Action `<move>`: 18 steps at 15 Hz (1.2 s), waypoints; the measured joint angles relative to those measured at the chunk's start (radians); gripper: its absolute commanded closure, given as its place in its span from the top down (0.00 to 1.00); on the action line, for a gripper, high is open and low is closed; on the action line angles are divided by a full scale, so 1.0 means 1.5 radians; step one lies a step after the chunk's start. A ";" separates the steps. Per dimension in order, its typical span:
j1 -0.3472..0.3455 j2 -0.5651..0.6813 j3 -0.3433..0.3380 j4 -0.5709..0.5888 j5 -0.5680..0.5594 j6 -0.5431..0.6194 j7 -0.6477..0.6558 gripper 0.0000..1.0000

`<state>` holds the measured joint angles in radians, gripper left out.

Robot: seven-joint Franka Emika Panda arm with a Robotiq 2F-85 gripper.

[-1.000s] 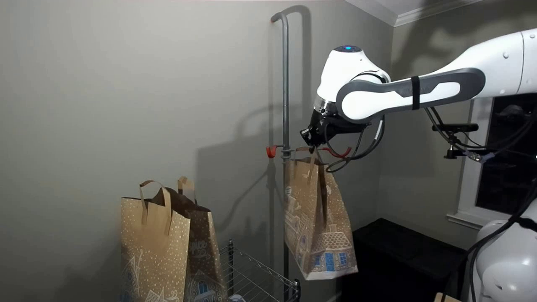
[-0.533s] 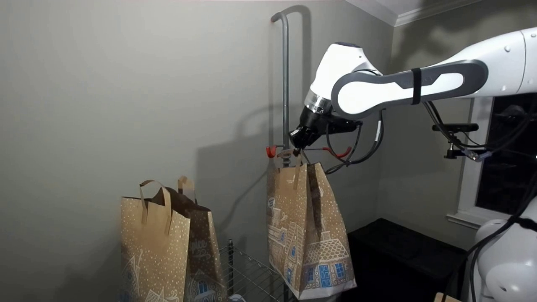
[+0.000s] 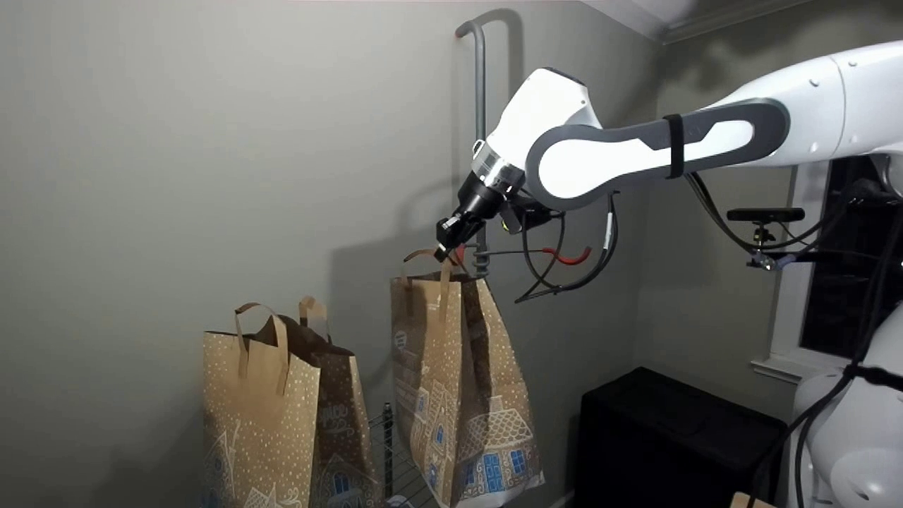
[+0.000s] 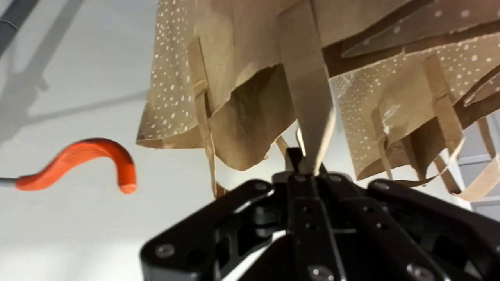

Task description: Move both paper bags from the hooks and place them on the top shelf of the rack

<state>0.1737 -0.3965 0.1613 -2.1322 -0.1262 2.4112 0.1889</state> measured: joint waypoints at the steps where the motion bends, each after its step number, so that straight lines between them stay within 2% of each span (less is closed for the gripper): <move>1: 0.010 0.016 0.000 0.011 0.013 0.008 -0.028 0.01; 8: 0.044 0.110 -0.008 0.085 0.097 0.028 -0.204 0.01; 13: 0.040 0.163 -0.009 0.122 0.075 0.079 -0.230 0.01; 14: 0.037 0.172 -0.008 0.125 0.059 0.093 -0.230 0.28; 15: 0.033 0.179 -0.007 0.127 0.041 0.106 -0.228 0.29; 18: 0.023 0.194 -0.006 0.129 -0.008 0.127 -0.224 0.47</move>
<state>0.2076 -0.1059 0.1515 -1.9392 -0.1384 2.6012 -0.1464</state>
